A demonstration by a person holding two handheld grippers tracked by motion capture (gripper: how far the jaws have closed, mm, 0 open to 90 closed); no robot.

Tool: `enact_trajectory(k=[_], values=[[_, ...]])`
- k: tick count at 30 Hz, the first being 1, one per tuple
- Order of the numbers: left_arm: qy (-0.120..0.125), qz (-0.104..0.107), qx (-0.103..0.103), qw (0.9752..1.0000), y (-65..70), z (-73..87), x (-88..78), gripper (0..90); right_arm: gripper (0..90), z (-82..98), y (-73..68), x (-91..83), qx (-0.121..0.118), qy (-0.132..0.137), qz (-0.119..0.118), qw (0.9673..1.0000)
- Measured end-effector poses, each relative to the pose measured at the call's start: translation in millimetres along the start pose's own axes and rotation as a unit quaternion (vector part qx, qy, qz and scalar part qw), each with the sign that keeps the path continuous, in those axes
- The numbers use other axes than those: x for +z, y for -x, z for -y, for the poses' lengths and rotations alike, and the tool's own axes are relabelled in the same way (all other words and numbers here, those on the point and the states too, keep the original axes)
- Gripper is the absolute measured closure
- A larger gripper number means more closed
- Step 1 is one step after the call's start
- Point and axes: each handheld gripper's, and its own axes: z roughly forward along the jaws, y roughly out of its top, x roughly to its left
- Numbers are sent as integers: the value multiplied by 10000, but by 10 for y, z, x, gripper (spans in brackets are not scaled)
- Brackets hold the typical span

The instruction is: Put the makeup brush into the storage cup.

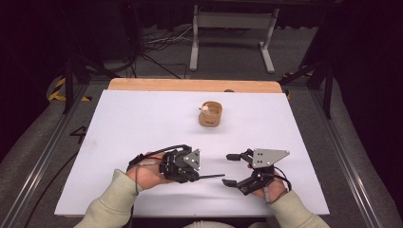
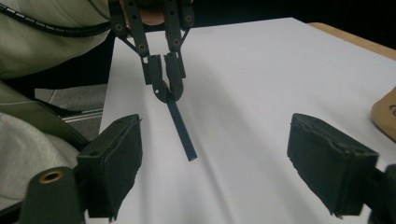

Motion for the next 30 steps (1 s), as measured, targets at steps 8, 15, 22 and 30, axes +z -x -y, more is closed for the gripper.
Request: enact_trajectory(k=[8,15,22,30], values=[[2,-17,-52,10000,-16,2,7,826,280,-77,2,43,-5,-466,-249,9986],[-42,4,-84,10000,-27,13,17,826,366,-167,18,111,-162,-938,-461,9944],[-68,-7,-123,9999,-20,9,26,826,423,-251,31,184,-302,-1307,-588,9892],[-82,-10,-152,9999,-24,9,28,826,496,-331,56,251,-318,-1698,-712,9824]])
